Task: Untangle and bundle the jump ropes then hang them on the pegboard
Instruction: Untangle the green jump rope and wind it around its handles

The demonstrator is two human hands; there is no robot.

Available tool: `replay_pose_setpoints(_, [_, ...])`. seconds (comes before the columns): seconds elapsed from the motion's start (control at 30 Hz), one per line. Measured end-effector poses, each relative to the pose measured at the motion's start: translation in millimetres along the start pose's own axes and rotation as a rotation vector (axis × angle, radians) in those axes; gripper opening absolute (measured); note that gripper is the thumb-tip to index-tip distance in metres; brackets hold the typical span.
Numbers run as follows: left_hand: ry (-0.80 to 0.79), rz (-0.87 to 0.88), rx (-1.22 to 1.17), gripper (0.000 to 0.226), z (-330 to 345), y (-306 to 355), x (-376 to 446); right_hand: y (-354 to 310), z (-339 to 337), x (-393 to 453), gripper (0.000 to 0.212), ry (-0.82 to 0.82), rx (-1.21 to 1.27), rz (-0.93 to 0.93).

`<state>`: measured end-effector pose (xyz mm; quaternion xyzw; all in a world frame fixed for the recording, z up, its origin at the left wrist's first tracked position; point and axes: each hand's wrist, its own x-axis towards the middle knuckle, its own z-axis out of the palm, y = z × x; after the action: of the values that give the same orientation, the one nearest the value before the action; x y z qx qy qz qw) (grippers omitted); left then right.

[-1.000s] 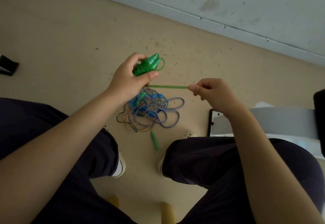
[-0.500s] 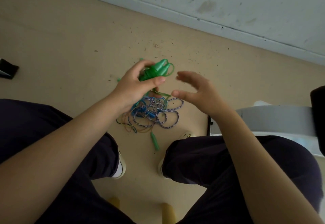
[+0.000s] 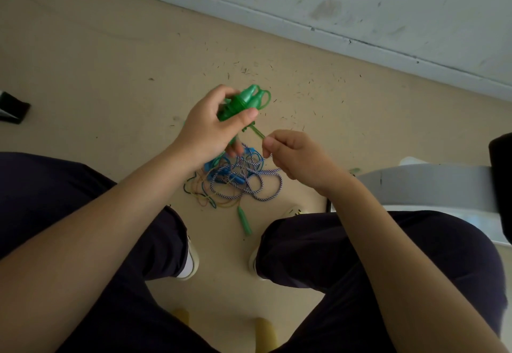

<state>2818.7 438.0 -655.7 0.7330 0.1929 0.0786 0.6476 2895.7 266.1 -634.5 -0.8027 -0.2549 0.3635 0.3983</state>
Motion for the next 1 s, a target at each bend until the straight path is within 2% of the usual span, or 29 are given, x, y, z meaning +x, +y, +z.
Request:
replay_pose_setpoints(0.1, [0.097,-0.006,0.080,0.025,-3,-3,3,-3,2,1,0.033,0.021,-0.152,-0.064])
replay_pose_setpoints(0.17, [0.109,-0.039,0.125,0.025,-5,-6,5,-2,0,0,0.032,0.022,-0.196,-0.103])
replay_pose_setpoints(0.3, [-0.065,-0.132,0.184,0.035,-9,-14,8,5,-11,-4,0.019,0.040,-0.154,-0.156])
replay_pose_setpoints(0.4, [-0.140,-0.254,0.138,0.047,-12,-19,9,6,-24,-4,0.013,0.121,-0.056,-0.219])
replay_pose_setpoints(0.53, [-0.265,-0.268,0.022,0.055,-8,-15,5,3,-32,-3,0.012,0.215,-0.001,-0.303])
replay_pose_setpoints(0.8, [-0.619,-0.287,0.011,0.030,13,-1,-13,6,-19,-3,0.017,0.256,0.081,-0.281])
replay_pose_setpoints(0.87, [-0.653,-0.274,0.037,0.021,15,2,-14,5,-13,-2,0.018,0.251,0.081,-0.263])
replay_pose_setpoints(1.0, [-0.632,-0.296,0.049,0.018,15,5,-13,3,-3,0,0.021,0.305,0.118,-0.234])
